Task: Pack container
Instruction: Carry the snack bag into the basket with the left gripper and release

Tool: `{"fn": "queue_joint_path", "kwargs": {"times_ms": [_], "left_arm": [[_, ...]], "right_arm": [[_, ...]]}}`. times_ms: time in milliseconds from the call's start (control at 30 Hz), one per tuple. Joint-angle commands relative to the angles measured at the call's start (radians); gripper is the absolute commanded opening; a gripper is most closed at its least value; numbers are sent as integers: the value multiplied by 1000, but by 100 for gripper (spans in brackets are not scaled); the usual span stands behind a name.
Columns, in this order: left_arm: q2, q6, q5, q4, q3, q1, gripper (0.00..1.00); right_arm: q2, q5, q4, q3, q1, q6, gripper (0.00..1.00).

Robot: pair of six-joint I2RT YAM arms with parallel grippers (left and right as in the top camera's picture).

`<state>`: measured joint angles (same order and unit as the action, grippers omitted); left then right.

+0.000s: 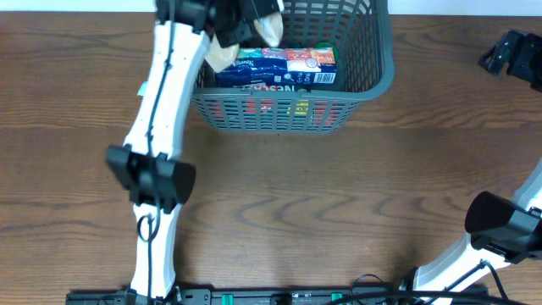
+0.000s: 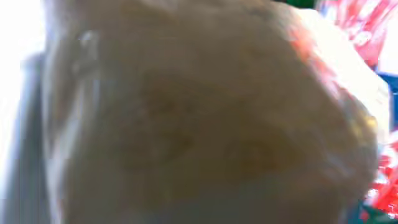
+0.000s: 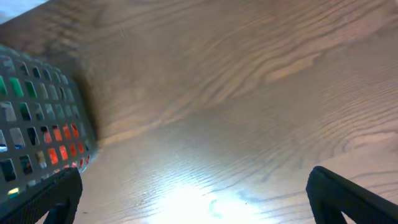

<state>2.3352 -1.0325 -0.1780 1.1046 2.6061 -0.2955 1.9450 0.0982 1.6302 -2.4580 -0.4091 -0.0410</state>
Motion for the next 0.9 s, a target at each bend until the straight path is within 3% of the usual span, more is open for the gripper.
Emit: {"fn": "queue_joint_path", "kwargs": {"times_ms": [0,100,200,233,533,700,867], "left_arm": [[18,2,-17,0,7,5,37],[19,2,-16,0,7,4,55],[9,23,-12,1,8,5,93],[2,42,-12,1,8,5,98],[-192,108,63,-25,8,5,98],[-333,309,239,-68,8,18,98],[-417,626,337,10,8,126,98]], "right_arm": [[4,8,5,-1,-2,5,99],[4,8,6,-1,-2,5,99],[4,8,6,-1,-2,5,99],[4,8,8,-1,-2,5,99],[4,8,10,-1,-2,5,99],[4,8,10,-1,-2,5,99],[4,7,11,-1,-2,5,99]]}}
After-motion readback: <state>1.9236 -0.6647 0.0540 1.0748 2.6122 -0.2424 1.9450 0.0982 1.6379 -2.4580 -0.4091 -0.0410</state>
